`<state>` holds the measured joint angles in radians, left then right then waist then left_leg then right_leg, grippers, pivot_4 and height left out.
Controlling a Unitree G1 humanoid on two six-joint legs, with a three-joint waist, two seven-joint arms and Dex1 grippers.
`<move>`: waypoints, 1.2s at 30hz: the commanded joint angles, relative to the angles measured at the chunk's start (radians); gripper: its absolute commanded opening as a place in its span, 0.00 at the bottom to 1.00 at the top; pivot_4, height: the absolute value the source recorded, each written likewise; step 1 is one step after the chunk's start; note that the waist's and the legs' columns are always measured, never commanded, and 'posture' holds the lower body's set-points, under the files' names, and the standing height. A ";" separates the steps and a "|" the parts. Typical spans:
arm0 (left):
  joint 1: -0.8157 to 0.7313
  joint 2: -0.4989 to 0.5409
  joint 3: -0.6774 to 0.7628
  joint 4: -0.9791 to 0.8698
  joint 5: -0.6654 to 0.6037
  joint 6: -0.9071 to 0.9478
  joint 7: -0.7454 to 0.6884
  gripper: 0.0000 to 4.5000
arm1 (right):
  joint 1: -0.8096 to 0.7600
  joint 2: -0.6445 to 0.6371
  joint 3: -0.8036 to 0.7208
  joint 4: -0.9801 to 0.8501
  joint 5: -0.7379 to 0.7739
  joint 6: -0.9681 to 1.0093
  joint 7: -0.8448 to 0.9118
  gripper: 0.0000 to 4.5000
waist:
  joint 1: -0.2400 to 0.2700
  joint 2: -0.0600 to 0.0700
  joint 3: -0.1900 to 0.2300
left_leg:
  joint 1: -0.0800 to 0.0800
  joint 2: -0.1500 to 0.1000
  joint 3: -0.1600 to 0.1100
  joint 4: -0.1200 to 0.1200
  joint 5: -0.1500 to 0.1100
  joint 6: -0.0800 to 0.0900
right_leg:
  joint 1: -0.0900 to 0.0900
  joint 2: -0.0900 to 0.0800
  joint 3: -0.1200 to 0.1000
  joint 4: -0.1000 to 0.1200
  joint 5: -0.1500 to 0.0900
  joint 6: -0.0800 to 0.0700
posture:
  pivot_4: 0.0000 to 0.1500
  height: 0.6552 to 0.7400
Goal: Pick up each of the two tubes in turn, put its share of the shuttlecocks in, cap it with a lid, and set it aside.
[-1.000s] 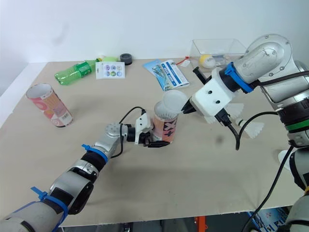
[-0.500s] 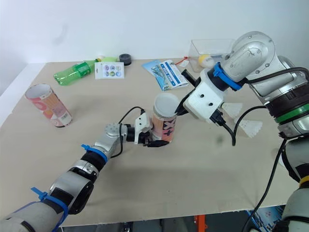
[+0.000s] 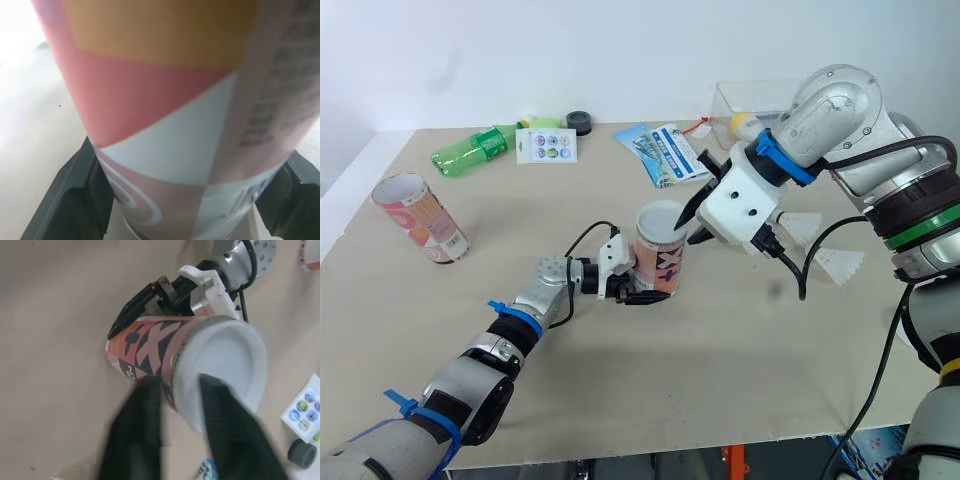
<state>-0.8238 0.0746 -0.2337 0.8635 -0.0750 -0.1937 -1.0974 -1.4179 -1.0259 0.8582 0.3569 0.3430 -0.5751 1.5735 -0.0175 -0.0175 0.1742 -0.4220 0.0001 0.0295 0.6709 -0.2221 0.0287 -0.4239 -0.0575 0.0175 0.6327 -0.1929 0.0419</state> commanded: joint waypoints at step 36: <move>0.032 0.020 0.002 -0.038 0.021 0.047 0.000 0.73 | 0.557 0.150 -0.660 -0.348 0.121 0.858 -0.240 0.00 | 0.002 -0.001 -0.001 | -0.001 0.007 -0.001 0.001 0.000 0.000 | -0.001 0.010 0.000 0.001 0.002 -0.001 | 1.00 1.00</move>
<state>-0.7988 0.0892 -0.2216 0.8157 -0.0745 -0.1564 -1.0983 -0.8640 -0.8725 0.2256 0.0374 0.4829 0.2993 1.3154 -0.0154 -0.0181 0.1734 -0.4231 0.0075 0.0281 0.6726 -0.2220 0.0285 -0.4244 -0.0471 0.0175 0.6338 -0.1906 0.0404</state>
